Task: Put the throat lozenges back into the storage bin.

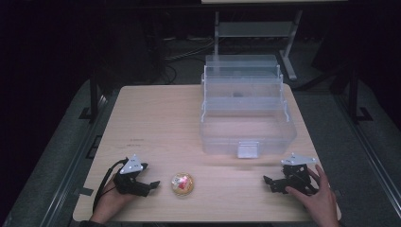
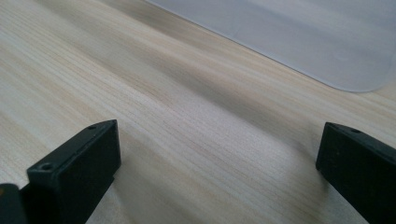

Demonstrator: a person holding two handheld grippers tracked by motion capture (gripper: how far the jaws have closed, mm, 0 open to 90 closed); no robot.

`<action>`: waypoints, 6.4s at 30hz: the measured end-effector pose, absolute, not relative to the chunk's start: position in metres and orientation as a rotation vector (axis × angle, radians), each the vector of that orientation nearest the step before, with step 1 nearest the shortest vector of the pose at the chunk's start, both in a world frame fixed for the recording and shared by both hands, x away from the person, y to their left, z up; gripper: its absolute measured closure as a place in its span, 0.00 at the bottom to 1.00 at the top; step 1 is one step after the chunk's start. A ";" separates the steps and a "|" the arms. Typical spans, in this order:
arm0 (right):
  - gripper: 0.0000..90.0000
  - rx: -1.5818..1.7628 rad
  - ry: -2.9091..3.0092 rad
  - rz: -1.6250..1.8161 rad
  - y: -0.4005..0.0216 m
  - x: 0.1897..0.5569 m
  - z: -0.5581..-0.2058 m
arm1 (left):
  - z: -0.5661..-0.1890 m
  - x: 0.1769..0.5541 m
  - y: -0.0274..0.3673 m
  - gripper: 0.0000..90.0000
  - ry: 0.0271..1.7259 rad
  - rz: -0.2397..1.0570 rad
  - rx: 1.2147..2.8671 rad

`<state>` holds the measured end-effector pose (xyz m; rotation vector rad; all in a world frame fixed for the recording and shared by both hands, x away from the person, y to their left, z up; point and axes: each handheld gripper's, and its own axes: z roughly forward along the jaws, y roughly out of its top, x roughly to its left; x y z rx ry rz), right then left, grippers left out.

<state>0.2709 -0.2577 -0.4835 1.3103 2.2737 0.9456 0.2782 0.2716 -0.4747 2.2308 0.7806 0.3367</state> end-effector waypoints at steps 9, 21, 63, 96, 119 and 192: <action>0.00 1.308 2.277 0.948 -0.257 0.272 -0.484 | -0.475 0.278 0.271 0.14 0.781 0.337 2.231; 0.00 1.308 2.276 0.948 -0.257 0.272 -0.484 | -0.472 0.280 0.272 0.15 0.787 0.327 2.258; 0.00 1.307 2.277 0.948 -0.257 0.272 -0.484 | -0.438 0.281 0.261 0.15 0.730 0.160 2.335; 0.00 1.308 2.277 0.948 -0.257 0.272 -0.483 | -0.416 0.284 0.210 0.16 0.528 0.082 2.486; 0.00 1.307 2.277 0.948 -0.257 0.272 -0.484 | -0.414 0.289 0.173 0.16 0.420 0.031 2.559; 0.00 1.307 2.277 0.948 -0.257 0.272 -0.484 | -0.440 0.300 0.141 0.22 0.364 -0.044 2.723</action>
